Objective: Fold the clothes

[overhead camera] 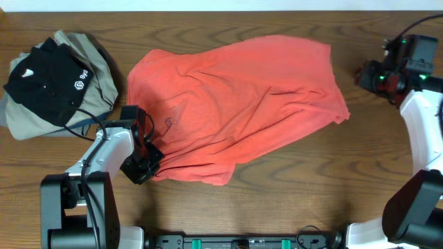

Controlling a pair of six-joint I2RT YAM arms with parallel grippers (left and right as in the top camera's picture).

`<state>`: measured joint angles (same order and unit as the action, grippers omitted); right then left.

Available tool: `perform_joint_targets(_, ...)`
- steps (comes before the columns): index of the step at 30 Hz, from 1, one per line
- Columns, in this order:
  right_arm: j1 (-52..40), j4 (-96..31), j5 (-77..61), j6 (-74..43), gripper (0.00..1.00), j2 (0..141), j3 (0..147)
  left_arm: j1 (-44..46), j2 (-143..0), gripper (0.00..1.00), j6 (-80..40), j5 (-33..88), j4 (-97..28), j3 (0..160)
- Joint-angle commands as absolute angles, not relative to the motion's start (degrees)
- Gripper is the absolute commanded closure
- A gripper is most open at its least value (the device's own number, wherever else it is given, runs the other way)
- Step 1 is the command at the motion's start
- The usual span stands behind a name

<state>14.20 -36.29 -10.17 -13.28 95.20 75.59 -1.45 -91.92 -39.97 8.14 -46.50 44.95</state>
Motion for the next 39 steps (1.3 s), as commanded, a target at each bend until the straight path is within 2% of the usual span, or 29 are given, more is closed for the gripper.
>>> perform_joint_targets(1, 15.3, -37.8, -7.3, -11.7, 0.60, 95.3, 76.0, -1.6, -91.7, 0.94, -39.0, 6.8, -46.6, 45.6)
perform_joint_targets(3, 15.3, -39.7, -9.8, -11.2, 0.60, 95.3, 76.0, -1.6, -91.7, 0.94, -39.0, 6.9, -46.7, 45.6)
perform_joint_targets(7, 13.1, -45.9, -16.5, -2.1, 0.50, 95.9, 75.9, -1.6, -91.7, 0.94, -39.0, 6.8, -46.4, 45.6)
perform_joint_targets(10, 11.2, -50.0, -11.3, -0.3, 0.43, 97.7, 75.7, -1.6, -91.7, 0.94, -39.0, 6.9, -46.4, 45.6)
perform_joint_targets(12, 10.6, -51.1, -5.4, -3.6, 0.43, 99.2, 75.0, -1.6, -91.7, 0.94, -39.0, 6.9, -46.4, 45.6)
perform_joint_targets(14, 10.5, -50.8, -3.1, -6.8, 0.43, 101.0, 73.8, -1.6, -91.7, 0.94, -39.0, 6.9, -46.5, 45.6)
perform_joint_targets(21, 10.5, -41.8, -3.3, -7.2, 0.38, 109.3, 70.3, -1.6, -91.7, 0.94, -39.0, 6.9, -46.2, 45.6)
perform_joint_targets(25, 10.4, -37.3, -3.4, -7.2, 0.39, 113.7, 70.3, -1.6, -91.7, 0.94, -39.0, 6.9, -46.2, 45.6)
perform_joint_targets(27, 10.5, -34.7, -3.3, -7.3, 0.46, 115.3, 70.3, -1.6, -91.7, 0.94, -39.0, 6.9, -46.2, 45.6)
perform_joint_targets(29, 10.5, -31.9, -3.2, -7.3, 0.59, 115.9, 70.3, -1.6, -91.7, 0.94, -39.0, 6.9, -46.2, 45.6)
perform_joint_targets(33, 11.4, -26.9, -2.3, -9.3, 0.94, 115.7, 72.2, -1.6, -91.7, 0.94, -39.0, 6.9, -46.3, 45.6)
perform_joint_targets(34, 12.0, -26.8, -1.8, -10.0, 0.99, 115.7, 73.4, -1.6, -91.7, 0.94, -39.0, 6.9, -46.3, 45.6)
perform_joint_targets(36, 13.5, -26.8, -1.5, -10.7, 0.99, 115.7, 76.4, -1.6, -91.7, 0.94, -39.0, 6.9, -46.4, 45.6)
perform_joint_targets(37, 14.1, -26.8, -1.5, -10.7, 0.98, 115.7, 77.5, -1.6, -91.7, 0.94, -39.0, 6.9, -46.5, 45.6)
perform_joint_targets(39, 15.5, -27.7, -1.5, -10.7, 0.58, 115.7, 79.9, -1.6, -91.7, 0.94, -39.0, 6.9, -46.5, 45.6)
